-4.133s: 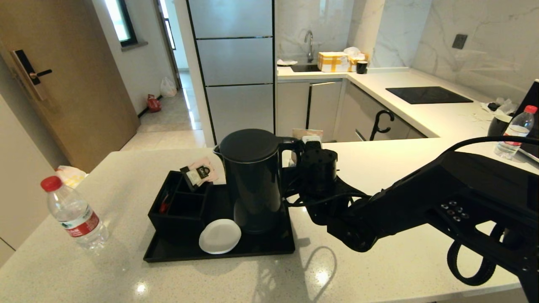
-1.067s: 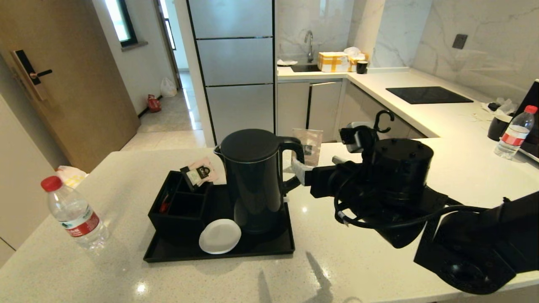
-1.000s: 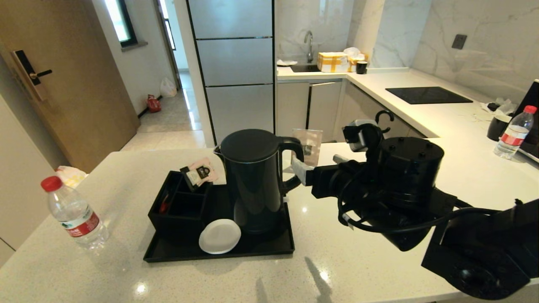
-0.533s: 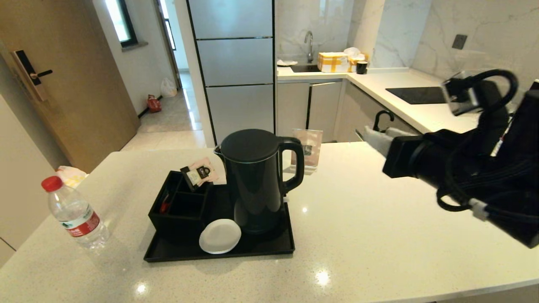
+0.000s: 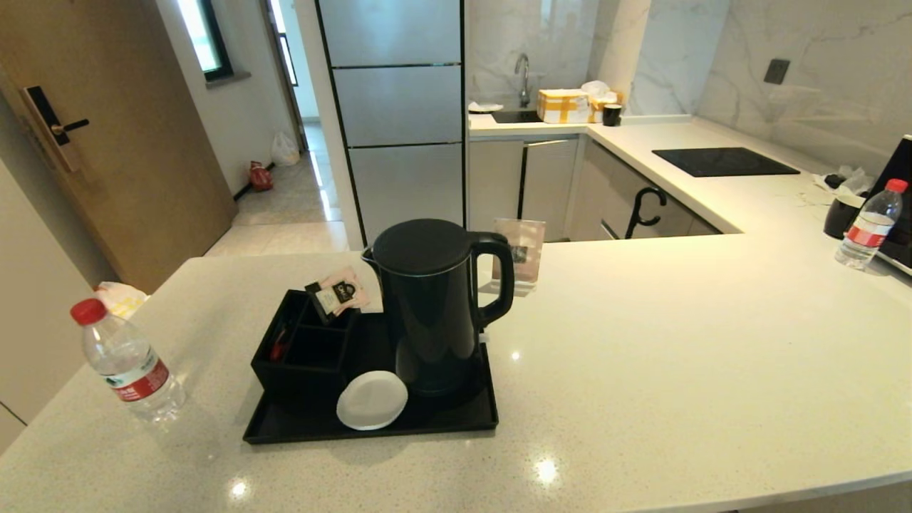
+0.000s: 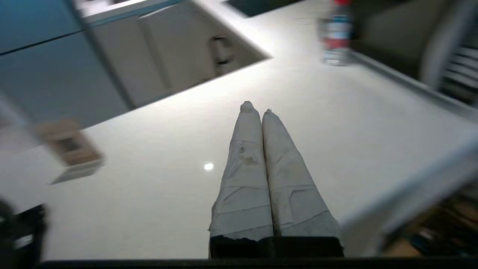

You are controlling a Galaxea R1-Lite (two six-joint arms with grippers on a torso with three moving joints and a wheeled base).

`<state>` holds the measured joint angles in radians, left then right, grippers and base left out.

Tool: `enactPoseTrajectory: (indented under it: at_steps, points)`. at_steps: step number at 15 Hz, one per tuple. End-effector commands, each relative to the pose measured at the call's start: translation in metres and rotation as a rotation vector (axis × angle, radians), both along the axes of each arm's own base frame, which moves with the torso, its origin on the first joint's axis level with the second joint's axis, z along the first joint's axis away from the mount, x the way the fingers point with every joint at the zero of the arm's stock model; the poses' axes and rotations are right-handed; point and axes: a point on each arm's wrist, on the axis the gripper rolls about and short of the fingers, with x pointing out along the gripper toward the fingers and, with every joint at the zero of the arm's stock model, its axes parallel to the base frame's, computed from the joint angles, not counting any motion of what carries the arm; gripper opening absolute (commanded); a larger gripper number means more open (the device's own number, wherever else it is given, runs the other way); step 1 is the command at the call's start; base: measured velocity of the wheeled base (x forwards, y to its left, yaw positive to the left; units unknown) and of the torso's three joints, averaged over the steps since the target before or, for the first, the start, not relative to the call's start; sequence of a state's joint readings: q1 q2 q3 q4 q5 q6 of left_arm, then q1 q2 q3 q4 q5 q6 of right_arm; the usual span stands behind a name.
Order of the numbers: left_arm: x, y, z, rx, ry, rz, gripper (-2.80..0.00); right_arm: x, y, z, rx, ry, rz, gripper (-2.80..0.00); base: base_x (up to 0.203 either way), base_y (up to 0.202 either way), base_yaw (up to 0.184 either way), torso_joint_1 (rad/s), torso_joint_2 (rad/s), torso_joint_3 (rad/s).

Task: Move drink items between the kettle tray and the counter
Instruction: Return the bottled water to its original position

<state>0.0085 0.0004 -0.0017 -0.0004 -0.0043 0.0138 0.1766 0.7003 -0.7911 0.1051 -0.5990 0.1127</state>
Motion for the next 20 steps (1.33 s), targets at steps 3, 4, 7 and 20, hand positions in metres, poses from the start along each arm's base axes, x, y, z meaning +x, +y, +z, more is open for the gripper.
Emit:
enactPoseTrajectory:
  at_steps: [3,4,7,20]
  points:
    - [0.000,0.000,0.000,0.000,-0.002,0.000,-2.80,-0.125,-0.007,-0.053,0.001,-0.032,-0.194,-2.80,0.000,0.000,0.000,0.000,0.00,0.000]
    - [0.000,0.000,0.000,0.000,-0.003,0.000,-2.80,-0.140,-0.006,-0.064,-0.003,-0.022,-0.155,-2.80,0.000,0.000,0.000,0.000,0.00,0.000]
    - [0.000,0.000,0.000,0.000,-0.003,0.000,-2.80,-0.164,0.001,-0.093,-0.004,-0.101,0.152,-2.80,0.000,0.000,0.000,0.000,0.00,0.000]
    - [0.000,0.000,0.000,0.000,-0.002,0.000,-2.80,-0.061,0.006,-0.208,-0.103,0.030,0.404,-2.80,0.000,0.000,0.000,0.000,0.00,0.000]
